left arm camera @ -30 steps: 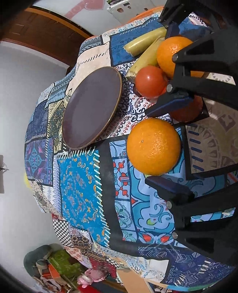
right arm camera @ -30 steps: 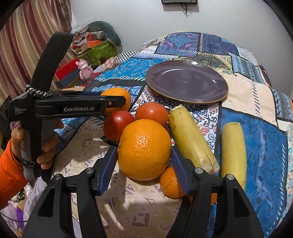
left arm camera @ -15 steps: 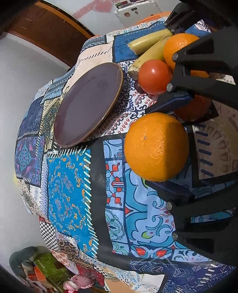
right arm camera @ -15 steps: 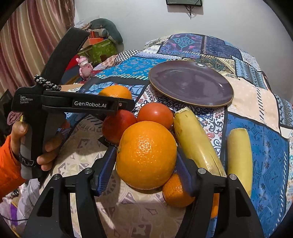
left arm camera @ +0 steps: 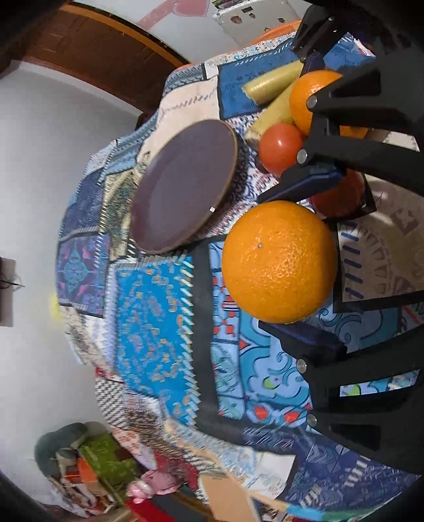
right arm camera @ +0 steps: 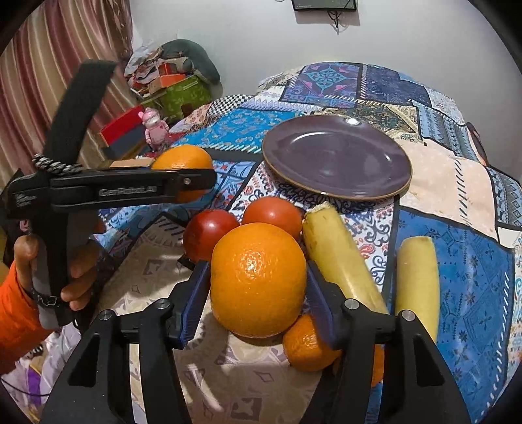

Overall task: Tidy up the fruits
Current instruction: 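Grasp a large orange with the right tool while the left tool grasps another orange, then carry both held oranges over the dark plate and lower them onto it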

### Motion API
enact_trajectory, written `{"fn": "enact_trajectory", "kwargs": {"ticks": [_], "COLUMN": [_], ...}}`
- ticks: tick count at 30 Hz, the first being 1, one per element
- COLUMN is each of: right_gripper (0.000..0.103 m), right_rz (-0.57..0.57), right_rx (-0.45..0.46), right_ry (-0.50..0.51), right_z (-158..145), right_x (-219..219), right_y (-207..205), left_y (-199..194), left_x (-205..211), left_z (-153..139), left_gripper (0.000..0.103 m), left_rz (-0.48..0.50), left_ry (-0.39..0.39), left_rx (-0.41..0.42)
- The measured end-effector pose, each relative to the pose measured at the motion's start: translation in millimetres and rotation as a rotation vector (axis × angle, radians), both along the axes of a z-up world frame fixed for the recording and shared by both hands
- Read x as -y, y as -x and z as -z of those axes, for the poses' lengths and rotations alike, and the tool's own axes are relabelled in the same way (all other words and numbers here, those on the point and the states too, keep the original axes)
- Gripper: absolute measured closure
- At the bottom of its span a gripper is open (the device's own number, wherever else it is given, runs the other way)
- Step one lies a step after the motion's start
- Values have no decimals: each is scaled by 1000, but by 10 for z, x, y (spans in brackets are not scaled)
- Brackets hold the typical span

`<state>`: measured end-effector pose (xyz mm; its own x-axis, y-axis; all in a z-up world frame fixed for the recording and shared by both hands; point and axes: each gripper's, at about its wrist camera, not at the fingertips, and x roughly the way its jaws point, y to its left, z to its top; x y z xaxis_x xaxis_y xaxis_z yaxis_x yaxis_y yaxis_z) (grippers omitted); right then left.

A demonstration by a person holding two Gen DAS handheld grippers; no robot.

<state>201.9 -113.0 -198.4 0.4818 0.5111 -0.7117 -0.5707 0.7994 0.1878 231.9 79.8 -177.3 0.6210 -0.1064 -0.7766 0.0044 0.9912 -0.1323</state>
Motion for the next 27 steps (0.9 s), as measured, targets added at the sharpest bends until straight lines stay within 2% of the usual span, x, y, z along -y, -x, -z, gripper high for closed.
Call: {"fn": "enact_trajectory", "kwargs": {"ticks": [7, 14, 17, 27], "right_gripper": [49, 49, 49, 49], "right_rz": [32, 89, 117, 176], "right_rx": [64, 138, 166, 154], "right_ry": [-13, -10, 11, 37], "right_z": [-249, -494, -520, -421], "right_x": [107, 240, 251, 362], "right_y": [-65, -308, -432, -877], "left_y": [9, -145, -255, -629], "left_x": [74, 238, 322, 510], "left_z": [-272, -348, -352, -309], "left_gripper": [36, 36, 36, 36], "left_rz": [17, 35, 46, 80], "left_ry": [11, 18, 26, 33], "left_rx": [48, 63, 64, 38]}}
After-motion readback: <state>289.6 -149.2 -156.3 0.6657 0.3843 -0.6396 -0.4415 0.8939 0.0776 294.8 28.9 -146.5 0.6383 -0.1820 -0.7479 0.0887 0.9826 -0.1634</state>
